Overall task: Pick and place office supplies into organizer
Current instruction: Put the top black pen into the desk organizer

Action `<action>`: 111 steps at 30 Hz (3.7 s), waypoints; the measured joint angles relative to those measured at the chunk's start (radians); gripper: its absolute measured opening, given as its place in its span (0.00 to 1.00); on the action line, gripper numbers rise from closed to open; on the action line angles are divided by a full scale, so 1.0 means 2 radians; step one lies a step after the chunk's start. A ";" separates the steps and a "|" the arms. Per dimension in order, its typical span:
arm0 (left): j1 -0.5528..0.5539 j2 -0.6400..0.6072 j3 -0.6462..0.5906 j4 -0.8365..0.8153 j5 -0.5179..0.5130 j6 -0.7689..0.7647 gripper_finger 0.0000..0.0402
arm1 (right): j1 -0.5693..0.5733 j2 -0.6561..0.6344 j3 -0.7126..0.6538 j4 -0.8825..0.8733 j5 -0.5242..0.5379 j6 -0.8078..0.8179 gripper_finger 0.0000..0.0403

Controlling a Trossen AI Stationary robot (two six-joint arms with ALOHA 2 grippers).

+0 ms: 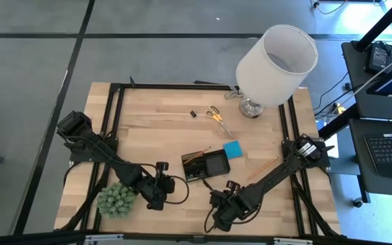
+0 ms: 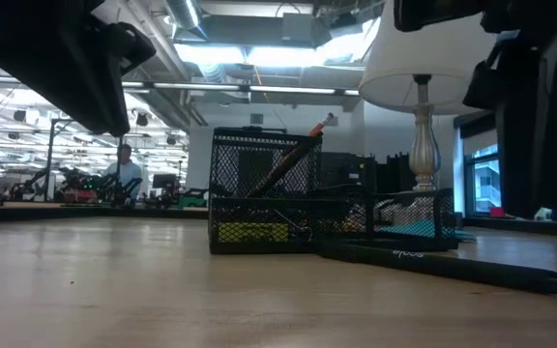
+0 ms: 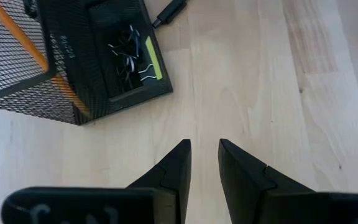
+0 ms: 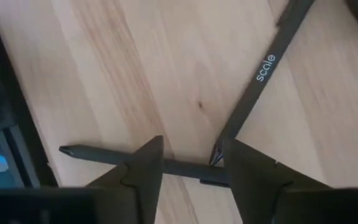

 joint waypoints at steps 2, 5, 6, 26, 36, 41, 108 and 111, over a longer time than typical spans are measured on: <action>0.000 0.000 0.000 0.000 0.004 0.000 0.19 | 0.000 0.000 0.000 0.000 0.000 0.017 0.42; 0.000 0.000 0.000 0.000 0.005 0.000 0.19 | 0.000 0.006 0.000 0.000 0.000 0.034 0.41; 0.000 0.000 0.000 0.000 0.005 0.000 0.19 | 0.000 0.010 0.000 0.000 0.000 0.034 0.40; 0.000 0.000 0.000 0.000 0.008 0.000 0.19 | -0.006 0.032 0.001 -0.011 -0.004 0.022 0.25; 0.000 0.000 0.000 0.000 0.008 0.000 0.19 | -0.007 0.035 0.020 -0.027 -0.011 -0.001 0.25; 0.000 0.000 0.000 0.000 0.008 0.000 0.19 | -0.008 0.035 0.020 -0.043 -0.009 0.000 0.25; 0.002 0.130 0.000 0.179 0.003 0.061 0.19 | -0.009 0.062 0.000 -0.008 0.022 -0.093 0.07; 0.002 0.130 0.000 0.180 0.003 0.066 0.19 | -0.009 0.062 0.000 0.001 0.031 -0.093 0.07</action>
